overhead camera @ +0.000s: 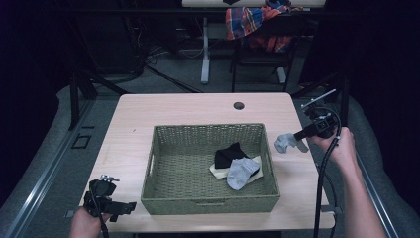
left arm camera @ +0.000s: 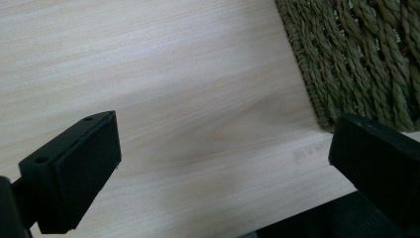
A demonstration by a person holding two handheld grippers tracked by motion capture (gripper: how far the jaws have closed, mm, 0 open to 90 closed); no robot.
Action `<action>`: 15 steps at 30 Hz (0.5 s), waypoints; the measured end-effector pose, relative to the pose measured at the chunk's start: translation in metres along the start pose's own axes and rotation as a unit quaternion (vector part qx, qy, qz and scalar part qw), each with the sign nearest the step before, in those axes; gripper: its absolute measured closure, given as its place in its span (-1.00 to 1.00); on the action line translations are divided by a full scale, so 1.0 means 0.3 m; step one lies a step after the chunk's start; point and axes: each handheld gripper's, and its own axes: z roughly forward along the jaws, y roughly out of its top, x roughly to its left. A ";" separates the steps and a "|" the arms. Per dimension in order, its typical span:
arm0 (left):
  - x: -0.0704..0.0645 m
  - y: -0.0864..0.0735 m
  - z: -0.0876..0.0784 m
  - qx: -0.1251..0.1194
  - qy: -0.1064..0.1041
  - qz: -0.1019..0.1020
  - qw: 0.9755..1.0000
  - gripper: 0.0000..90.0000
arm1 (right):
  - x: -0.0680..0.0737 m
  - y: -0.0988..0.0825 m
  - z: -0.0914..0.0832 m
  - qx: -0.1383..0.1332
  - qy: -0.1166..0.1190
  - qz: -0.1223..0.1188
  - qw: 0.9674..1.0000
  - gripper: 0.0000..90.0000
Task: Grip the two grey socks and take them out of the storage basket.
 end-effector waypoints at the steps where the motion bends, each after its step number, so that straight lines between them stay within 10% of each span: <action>1: 0.000 0.000 0.000 0.000 0.000 0.000 1.000 -1.00 | -0.002 0.000 0.005 0.004 -0.001 -0.002 1.000 0.90; 15: 0.000 0.000 0.000 0.000 -0.001 0.000 1.000 -1.00 | -0.011 -0.002 0.090 0.023 -0.006 -0.004 1.000 0.90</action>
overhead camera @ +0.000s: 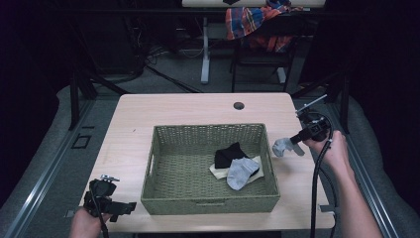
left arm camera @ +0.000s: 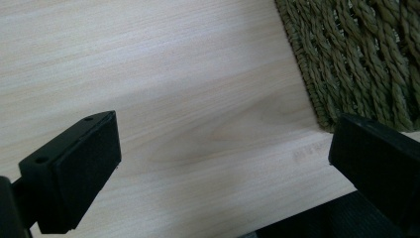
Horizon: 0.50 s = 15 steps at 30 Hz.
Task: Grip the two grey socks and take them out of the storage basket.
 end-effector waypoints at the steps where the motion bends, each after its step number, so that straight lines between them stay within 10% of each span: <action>1: 0.000 0.000 0.000 0.000 0.000 0.000 1.000 -1.00 | -0.003 0.000 0.006 0.005 0.002 -0.002 1.000 0.90; 15: 0.000 0.000 -0.001 0.000 0.000 0.001 1.000 -1.00 | -0.012 -0.006 0.076 0.018 -0.010 0.004 1.000 0.90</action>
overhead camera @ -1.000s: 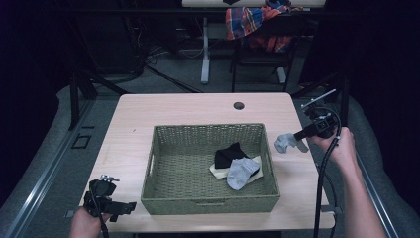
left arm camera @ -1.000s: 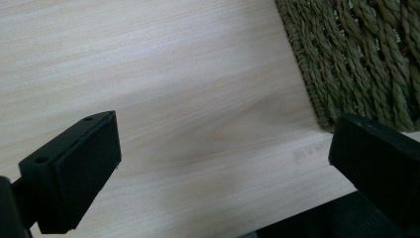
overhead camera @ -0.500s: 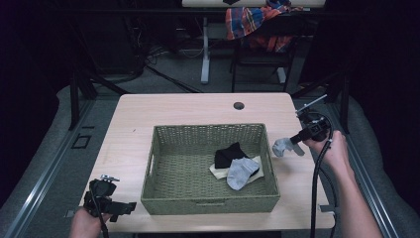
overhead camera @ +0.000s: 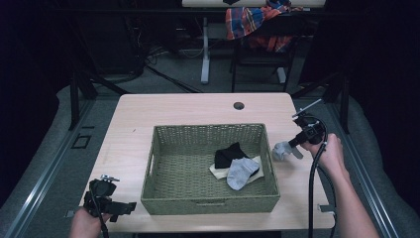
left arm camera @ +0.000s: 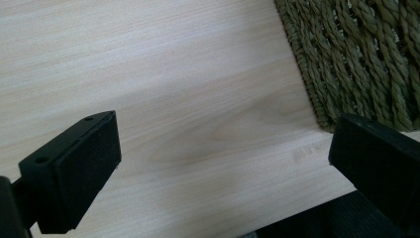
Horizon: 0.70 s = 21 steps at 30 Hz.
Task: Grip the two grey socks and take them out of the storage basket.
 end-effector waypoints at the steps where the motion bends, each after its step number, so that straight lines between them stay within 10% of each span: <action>1: 0.000 0.000 0.000 0.000 0.000 0.000 1.000 -1.00 | 0.000 0.000 0.004 0.001 -0.001 0.001 1.000 0.90; 21: 0.000 0.000 -0.001 -0.001 0.000 0.001 1.000 -1.00 | -0.001 -0.005 0.118 0.043 0.006 0.006 0.999 0.87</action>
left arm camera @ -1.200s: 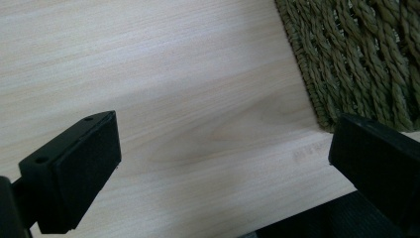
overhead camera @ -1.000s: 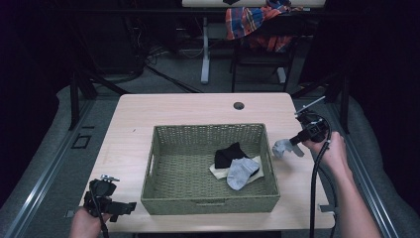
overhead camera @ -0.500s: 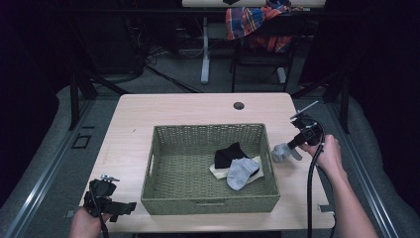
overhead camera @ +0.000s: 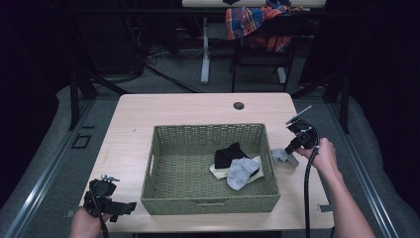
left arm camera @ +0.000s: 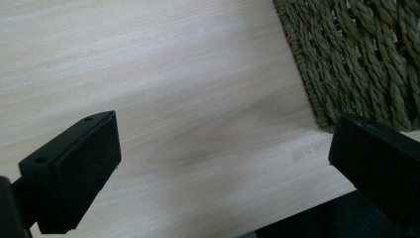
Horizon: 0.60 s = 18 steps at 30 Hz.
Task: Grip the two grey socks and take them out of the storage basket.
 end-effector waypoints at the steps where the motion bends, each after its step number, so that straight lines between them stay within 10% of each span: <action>1: 0.000 0.000 0.000 0.000 0.000 0.000 1.000 -1.00 | 0.002 -0.001 0.005 -0.005 0.003 0.006 1.000 0.85; 7: 0.000 0.000 0.000 0.000 -0.001 0.000 1.000 -1.00 | -0.007 0.000 -0.005 0.002 0.002 0.000 1.000 0.44; 18: -0.001 0.001 0.002 0.002 -0.001 0.001 1.000 -1.00 | 0.027 -0.011 -0.172 -0.076 0.001 -0.007 0.997 -0.39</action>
